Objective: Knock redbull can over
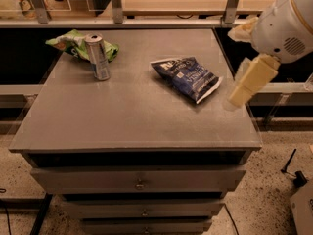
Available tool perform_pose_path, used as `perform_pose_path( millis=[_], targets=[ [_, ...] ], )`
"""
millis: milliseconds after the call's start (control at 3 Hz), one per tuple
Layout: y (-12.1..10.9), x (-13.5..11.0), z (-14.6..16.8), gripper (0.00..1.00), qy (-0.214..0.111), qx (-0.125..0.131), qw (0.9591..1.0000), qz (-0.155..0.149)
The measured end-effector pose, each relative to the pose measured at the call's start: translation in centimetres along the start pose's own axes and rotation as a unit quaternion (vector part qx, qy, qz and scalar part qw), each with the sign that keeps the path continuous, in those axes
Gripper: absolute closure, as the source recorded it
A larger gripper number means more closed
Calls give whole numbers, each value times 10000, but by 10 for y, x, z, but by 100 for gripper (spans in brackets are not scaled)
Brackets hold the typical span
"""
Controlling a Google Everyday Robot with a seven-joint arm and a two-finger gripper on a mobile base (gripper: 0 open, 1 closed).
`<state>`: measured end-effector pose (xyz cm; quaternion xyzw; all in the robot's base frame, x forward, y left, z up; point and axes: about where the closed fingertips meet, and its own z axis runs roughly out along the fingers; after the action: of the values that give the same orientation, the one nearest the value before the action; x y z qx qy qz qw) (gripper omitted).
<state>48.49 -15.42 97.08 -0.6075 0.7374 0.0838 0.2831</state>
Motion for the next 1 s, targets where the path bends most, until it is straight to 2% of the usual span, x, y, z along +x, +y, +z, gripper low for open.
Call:
perform_pose_path(
  millis=[333,667,1000],
  targets=[
    [-17,-58,41,0,-1203,-183,9925,-97],
    [-22,-115,67,0,-1779,-76,9838,-197],
    [-31,-123,67,0,-1872,114,9821,-187]
  ],
)
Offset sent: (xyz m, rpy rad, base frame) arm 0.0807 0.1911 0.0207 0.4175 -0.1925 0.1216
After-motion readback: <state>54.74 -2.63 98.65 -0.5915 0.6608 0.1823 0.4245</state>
